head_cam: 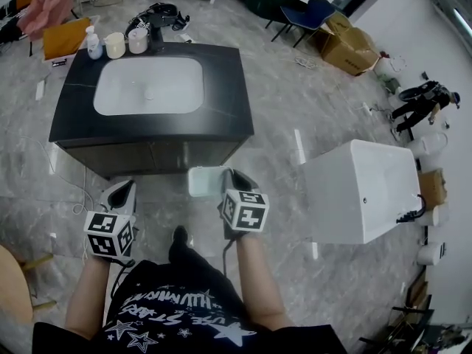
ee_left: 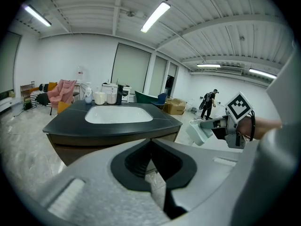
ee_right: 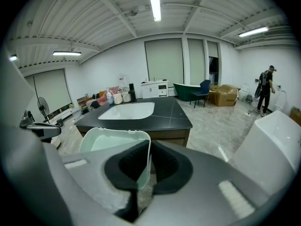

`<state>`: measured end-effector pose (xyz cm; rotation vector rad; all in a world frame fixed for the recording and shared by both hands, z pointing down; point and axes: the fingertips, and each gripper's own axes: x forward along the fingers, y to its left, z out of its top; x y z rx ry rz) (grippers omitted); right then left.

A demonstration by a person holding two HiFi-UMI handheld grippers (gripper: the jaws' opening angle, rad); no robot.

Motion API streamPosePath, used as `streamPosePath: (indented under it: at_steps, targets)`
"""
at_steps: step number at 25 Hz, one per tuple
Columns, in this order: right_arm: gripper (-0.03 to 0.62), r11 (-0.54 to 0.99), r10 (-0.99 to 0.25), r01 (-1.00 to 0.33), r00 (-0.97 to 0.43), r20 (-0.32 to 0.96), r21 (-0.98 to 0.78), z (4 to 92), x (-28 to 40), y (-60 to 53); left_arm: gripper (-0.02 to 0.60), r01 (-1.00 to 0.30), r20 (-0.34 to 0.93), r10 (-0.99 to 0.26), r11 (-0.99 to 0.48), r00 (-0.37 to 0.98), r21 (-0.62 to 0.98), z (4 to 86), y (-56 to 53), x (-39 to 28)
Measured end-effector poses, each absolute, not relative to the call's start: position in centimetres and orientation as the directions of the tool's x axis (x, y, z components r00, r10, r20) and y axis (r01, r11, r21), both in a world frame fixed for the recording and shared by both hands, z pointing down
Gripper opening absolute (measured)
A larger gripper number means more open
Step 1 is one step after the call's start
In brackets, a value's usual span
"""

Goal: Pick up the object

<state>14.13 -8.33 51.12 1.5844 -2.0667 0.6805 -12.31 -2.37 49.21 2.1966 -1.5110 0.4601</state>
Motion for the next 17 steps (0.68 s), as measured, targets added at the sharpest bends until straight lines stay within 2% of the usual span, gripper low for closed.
streamPosePath:
  at_steps: [17]
  targets:
    - [0.017,0.193,-0.778,-0.976,-0.216,0.591,-0.103,49.4,11.1,3.7,0.008,-0.925,0.479,-0.792,-0.340,0.379,0.170,48.5,9.1,-15.8]
